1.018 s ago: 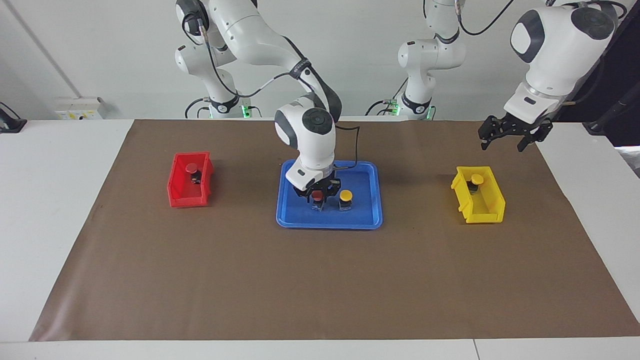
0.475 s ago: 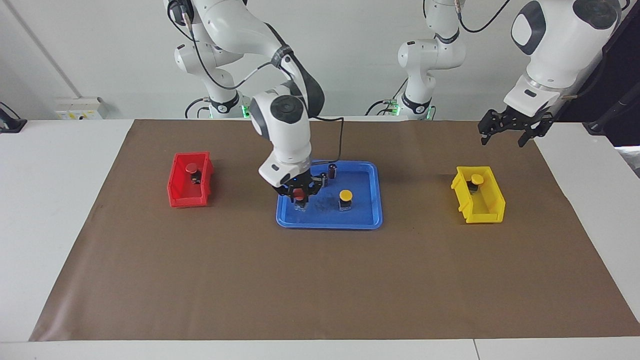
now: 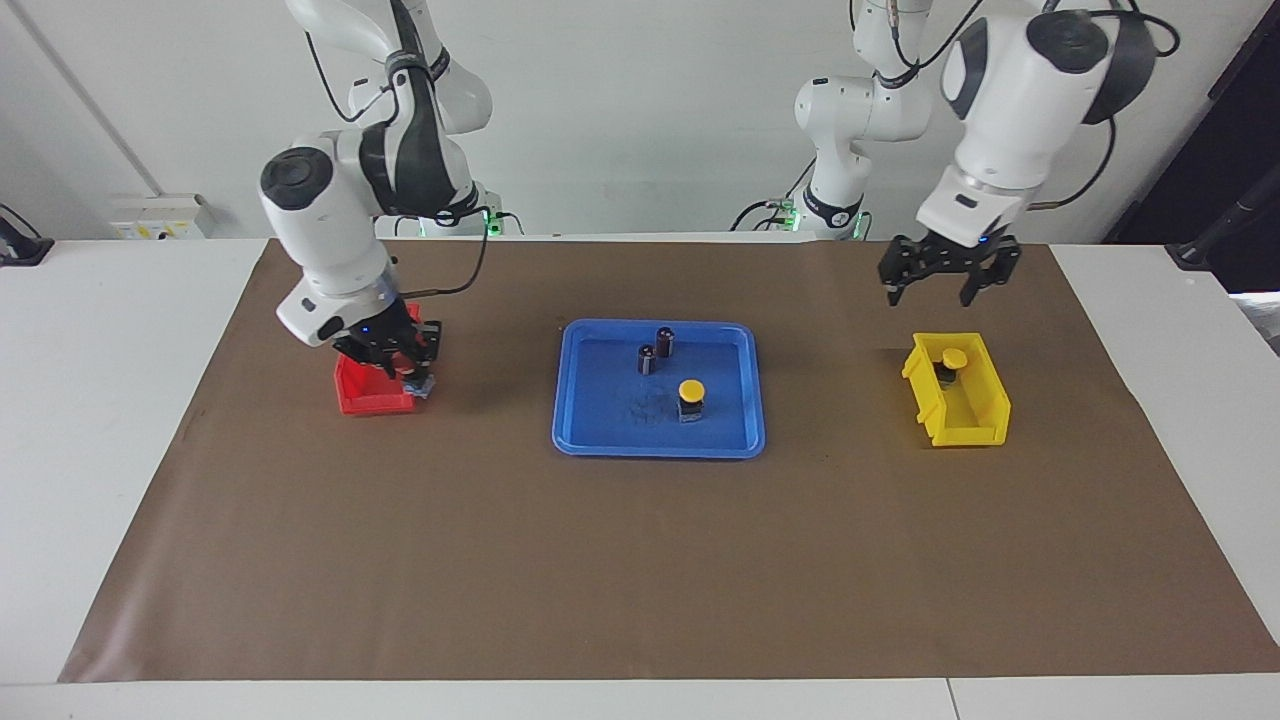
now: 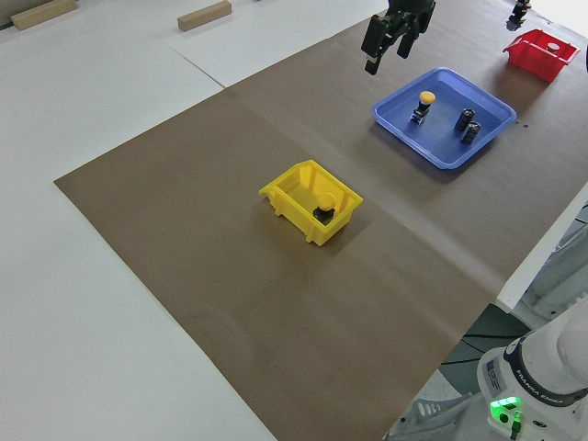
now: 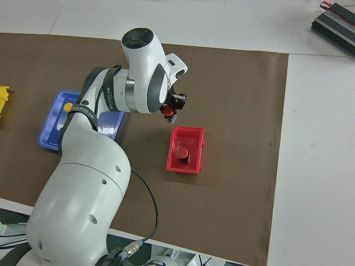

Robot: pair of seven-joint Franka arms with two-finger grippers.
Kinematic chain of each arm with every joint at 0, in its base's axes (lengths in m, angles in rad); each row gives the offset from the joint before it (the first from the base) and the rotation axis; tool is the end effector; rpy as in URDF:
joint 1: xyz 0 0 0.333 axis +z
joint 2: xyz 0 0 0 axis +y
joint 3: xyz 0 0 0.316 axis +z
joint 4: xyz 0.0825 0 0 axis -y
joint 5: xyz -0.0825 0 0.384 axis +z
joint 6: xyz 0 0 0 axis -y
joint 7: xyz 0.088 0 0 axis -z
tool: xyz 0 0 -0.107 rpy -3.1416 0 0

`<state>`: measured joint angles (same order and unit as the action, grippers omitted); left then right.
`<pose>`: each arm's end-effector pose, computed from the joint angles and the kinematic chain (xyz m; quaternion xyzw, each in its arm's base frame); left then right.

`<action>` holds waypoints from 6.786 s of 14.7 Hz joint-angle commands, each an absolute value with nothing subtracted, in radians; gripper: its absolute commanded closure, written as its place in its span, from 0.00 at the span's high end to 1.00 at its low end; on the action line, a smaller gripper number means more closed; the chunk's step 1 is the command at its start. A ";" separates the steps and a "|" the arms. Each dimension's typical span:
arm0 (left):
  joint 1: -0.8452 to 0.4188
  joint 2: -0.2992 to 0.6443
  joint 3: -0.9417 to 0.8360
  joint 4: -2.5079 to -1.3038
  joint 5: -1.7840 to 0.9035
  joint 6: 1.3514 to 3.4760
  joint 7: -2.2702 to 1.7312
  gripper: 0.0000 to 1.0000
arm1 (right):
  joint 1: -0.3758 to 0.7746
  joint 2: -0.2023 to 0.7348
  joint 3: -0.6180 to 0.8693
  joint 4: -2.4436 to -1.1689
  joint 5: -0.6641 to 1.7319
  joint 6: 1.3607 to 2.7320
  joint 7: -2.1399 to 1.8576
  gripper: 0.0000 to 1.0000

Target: Sort red and yellow buttons by color

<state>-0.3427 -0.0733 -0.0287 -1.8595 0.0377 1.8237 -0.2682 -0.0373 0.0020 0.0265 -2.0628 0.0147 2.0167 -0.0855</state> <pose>0.5077 -0.1949 0.5491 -0.9981 0.0559 -0.0239 0.0125 0.5431 -0.0050 0.4283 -0.9991 -0.0340 0.0237 0.0077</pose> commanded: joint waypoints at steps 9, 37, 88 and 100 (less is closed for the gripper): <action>-0.643 0.192 -0.014 -1.953 0.005 2.261 -0.698 1.00 | -0.133 -0.109 0.043 -2.312 0.048 2.146 -0.226 0.22; -0.675 0.302 -0.005 -1.867 0.009 2.252 -0.792 0.01 | -0.120 -0.071 0.038 -2.034 0.031 1.927 -0.227 1.00; -0.008 -0.007 0.012 -1.913 0.008 1.945 0.110 1.00 | -0.106 0.005 -0.021 -1.545 -0.014 1.463 -0.084 1.00; -0.051 -0.025 -0.002 -1.620 0.006 1.578 0.175 1.00 | -0.114 0.014 -0.020 -1.525 -0.014 1.470 -0.087 1.00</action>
